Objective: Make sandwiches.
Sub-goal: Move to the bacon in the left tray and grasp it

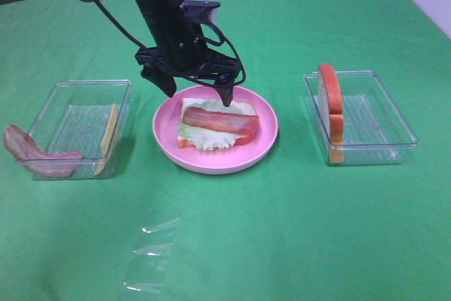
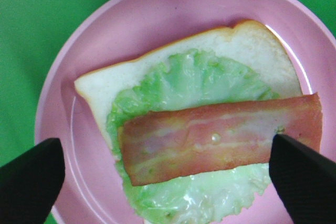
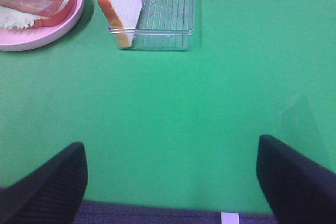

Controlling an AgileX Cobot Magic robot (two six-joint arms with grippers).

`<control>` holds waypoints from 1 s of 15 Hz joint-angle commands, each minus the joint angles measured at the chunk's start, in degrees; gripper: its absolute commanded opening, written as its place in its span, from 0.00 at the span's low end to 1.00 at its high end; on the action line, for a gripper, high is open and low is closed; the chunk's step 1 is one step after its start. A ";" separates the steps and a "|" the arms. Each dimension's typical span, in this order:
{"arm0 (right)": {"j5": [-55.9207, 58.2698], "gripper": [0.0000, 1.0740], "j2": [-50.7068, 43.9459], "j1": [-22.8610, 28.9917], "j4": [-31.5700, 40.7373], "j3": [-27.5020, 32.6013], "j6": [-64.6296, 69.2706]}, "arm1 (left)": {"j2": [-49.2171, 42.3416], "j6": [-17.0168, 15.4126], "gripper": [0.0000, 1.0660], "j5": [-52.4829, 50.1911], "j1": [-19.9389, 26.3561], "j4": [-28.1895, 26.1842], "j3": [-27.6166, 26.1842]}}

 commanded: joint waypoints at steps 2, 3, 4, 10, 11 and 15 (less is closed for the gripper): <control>-0.29 0.78 -1.66 -0.11 0.06 -0.23 -0.11 | -1.72 -0.40 0.96 5.50 0.06 2.69 -3.90; -0.29 0.78 -1.66 -0.11 0.06 -0.23 -0.11 | -1.78 -0.40 0.96 8.25 0.06 3.21 -6.02; -0.29 0.78 -1.66 -0.11 0.06 -0.23 -0.11 | -1.95 -0.40 0.96 11.12 0.06 3.61 -8.37; -0.29 0.78 -1.66 -0.11 0.06 -0.23 -0.11 | -9.28 -1.03 0.96 17.53 1.15 6.70 -9.22; -0.29 0.78 -1.66 -0.11 0.06 -0.23 -0.11 | -11.00 -1.20 0.96 17.53 2.06 6.36 -7.85; -0.29 0.78 -1.60 -0.11 0.06 -0.23 -0.11 | -20.57 -1.20 0.96 17.53 7.05 5.79 2.06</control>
